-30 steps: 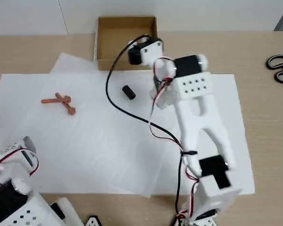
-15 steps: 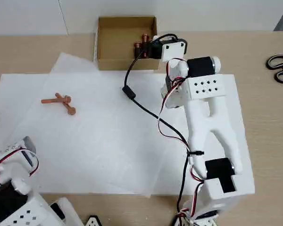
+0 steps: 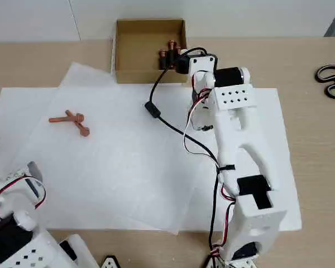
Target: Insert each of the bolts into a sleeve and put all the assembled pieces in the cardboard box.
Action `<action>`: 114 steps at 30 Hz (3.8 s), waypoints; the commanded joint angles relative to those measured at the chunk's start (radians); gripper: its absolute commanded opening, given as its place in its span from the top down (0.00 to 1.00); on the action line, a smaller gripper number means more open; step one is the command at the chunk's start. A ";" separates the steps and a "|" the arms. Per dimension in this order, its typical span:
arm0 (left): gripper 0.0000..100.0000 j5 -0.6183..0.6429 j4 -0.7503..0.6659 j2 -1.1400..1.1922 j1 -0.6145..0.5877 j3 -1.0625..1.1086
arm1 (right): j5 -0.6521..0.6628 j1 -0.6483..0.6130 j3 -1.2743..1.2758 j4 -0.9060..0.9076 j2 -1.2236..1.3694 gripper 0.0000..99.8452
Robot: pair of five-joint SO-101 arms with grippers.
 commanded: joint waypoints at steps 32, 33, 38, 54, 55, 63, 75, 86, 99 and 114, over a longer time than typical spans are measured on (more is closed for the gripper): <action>0.77 -0.003 0.002 -0.006 0.002 0.002 | -0.236 -0.084 -0.011 -0.070 0.269 0.85; 0.77 -0.003 0.002 -0.006 0.002 0.002 | -0.236 -0.082 -0.011 -0.071 0.271 0.85; 0.77 -0.003 0.002 -0.006 0.002 0.002 | -0.236 -0.081 -0.011 -0.094 0.272 0.85; 0.77 -0.055 0.006 -0.003 0.005 -0.002 | -0.175 -0.053 -0.023 -0.122 0.351 1.00; 0.77 -0.094 0.009 -0.002 0.015 -0.004 | -0.164 -0.050 -0.040 -0.097 0.343 1.00; 0.77 -0.269 0.061 0.100 0.183 -0.208 | -0.061 -0.041 -0.160 0.065 0.162 1.00; 0.77 -0.824 0.084 1.068 0.347 -0.789 | -0.046 0.001 -0.160 0.067 0.101 1.00; 0.78 -1.300 -0.018 1.613 0.347 -1.175 | -0.028 0.036 -0.157 0.068 0.102 1.00; 0.79 -1.363 -0.121 1.861 0.408 -1.354 | 0.029 0.033 -0.098 0.067 0.102 1.00; 0.80 -1.361 -0.109 2.081 0.466 -1.501 | 0.031 0.033 -0.098 0.067 0.102 1.00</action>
